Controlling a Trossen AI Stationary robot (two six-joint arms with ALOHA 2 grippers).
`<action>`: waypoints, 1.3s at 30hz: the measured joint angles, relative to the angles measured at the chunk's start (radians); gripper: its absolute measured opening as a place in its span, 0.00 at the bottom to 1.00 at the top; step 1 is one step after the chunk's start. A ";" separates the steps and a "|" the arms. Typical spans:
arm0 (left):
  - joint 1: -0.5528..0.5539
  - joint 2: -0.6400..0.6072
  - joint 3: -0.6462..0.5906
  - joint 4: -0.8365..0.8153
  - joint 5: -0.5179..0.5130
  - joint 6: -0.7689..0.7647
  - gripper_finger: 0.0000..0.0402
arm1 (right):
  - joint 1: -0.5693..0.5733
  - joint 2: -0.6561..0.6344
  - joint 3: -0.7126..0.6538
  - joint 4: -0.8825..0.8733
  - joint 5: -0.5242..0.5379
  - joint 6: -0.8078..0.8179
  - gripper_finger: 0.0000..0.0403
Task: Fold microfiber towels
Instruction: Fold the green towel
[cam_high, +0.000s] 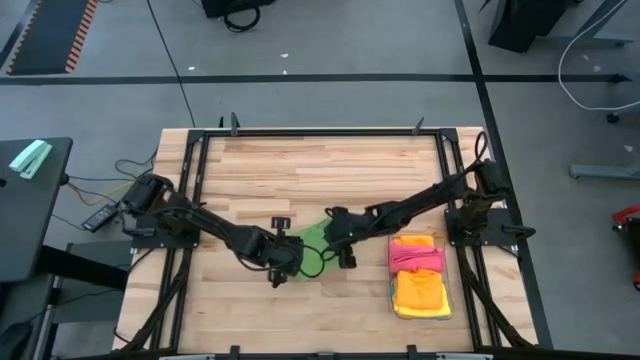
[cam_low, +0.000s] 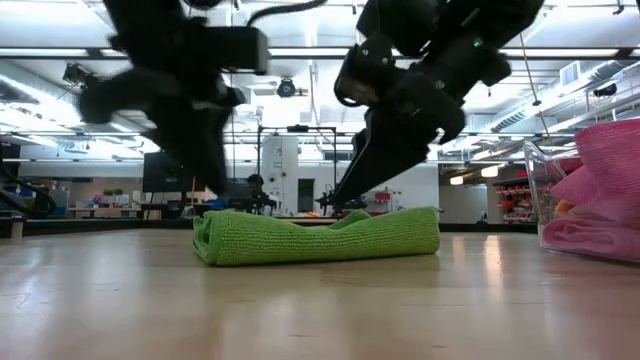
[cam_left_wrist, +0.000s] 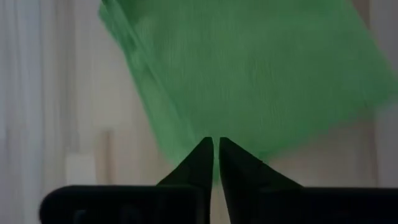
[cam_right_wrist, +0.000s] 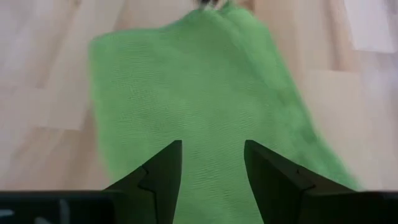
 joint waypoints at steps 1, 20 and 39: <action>-0.004 -0.013 0.000 -0.035 0.001 -0.005 0.08 | 0.013 0.001 -0.001 -0.001 0.017 0.027 0.45; -0.022 -0.088 0.000 -0.127 0.007 -0.097 0.10 | 0.010 0.177 0.099 -0.021 0.024 -0.020 0.44; -0.028 -0.087 0.000 0.095 0.112 0.105 0.07 | -0.202 0.107 0.097 -0.071 -0.359 -0.827 0.35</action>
